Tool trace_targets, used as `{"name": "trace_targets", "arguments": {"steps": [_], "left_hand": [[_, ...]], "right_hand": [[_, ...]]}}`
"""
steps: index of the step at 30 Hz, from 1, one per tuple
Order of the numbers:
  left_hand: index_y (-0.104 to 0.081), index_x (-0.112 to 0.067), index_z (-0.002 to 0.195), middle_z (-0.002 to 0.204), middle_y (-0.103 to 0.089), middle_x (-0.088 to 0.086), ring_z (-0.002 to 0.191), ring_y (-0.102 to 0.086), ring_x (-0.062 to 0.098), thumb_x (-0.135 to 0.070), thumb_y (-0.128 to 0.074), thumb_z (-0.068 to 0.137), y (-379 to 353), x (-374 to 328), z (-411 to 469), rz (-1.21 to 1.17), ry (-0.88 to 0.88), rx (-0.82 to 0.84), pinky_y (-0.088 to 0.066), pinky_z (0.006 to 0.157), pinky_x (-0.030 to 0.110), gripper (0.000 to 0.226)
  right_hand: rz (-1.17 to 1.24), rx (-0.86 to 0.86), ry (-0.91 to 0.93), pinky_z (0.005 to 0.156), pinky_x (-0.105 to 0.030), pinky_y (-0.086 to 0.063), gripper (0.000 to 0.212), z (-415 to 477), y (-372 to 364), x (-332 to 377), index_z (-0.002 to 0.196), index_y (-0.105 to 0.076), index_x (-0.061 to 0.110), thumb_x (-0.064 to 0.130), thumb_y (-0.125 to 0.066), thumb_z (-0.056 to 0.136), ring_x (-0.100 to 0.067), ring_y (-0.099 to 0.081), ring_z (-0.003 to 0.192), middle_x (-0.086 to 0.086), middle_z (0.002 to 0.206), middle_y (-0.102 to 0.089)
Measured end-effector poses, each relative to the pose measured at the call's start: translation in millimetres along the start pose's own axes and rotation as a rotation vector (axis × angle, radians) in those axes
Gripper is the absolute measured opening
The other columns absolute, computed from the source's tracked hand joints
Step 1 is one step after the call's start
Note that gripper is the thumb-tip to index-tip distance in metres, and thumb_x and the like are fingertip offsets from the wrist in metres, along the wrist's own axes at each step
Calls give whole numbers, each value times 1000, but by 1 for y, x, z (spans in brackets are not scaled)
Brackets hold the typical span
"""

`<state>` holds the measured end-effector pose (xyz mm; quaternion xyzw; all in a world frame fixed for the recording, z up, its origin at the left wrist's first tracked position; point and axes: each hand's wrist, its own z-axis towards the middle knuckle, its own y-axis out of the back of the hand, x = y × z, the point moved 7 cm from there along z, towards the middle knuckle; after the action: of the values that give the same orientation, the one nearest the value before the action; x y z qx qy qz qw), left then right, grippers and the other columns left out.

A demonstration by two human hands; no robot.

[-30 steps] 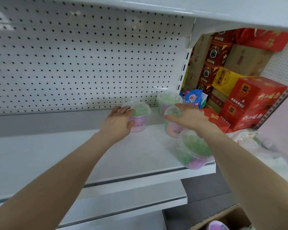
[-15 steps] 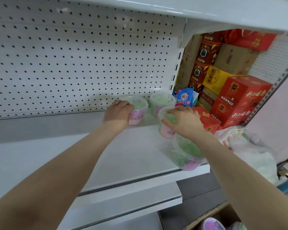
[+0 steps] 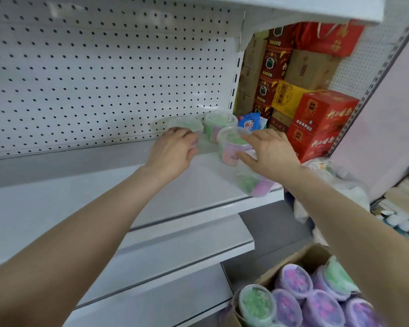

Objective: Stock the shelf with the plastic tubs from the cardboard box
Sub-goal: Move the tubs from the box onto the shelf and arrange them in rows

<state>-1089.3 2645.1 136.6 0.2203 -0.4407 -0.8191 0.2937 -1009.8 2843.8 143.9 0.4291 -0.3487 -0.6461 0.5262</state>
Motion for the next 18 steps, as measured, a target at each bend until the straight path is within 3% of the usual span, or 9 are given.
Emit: {"name": "trace_targets", "arguments": {"steps": [5, 10, 18], "left_hand": [[-57, -14, 125, 126, -59, 9, 116, -49, 33, -28, -58, 88, 26, -56, -42, -39, -118, -36, -44, 96, 42, 39], [-57, -16, 126, 120, -60, 7, 110, -49, 31, -28, -56, 90, 32, -125, -89, -130, -192, -61, -45, 89, 40, 39], [-60, -18, 123, 117, -61, 5, 109, -50, 28, -28, -57, 89, -46, -225, -155, -283, -223, 92, -45, 93, 40, 36]], "right_hand": [[-12, -61, -20, 86, -44, -45, 52, -79, 33, 0, 123, -61, 20, 54, -47, 87, -33, -59, 104, -7, 111, -66], [-12, -28, -66, 86, -46, -46, 54, -170, 46, -13, 119, -62, 16, 54, -40, 88, -35, -59, 102, -10, 111, -67], [3, 56, -167, 79, -42, -44, 36, -297, -7, -66, 114, -63, 19, 39, -53, 86, -34, -59, 95, -5, 101, -65]]}}
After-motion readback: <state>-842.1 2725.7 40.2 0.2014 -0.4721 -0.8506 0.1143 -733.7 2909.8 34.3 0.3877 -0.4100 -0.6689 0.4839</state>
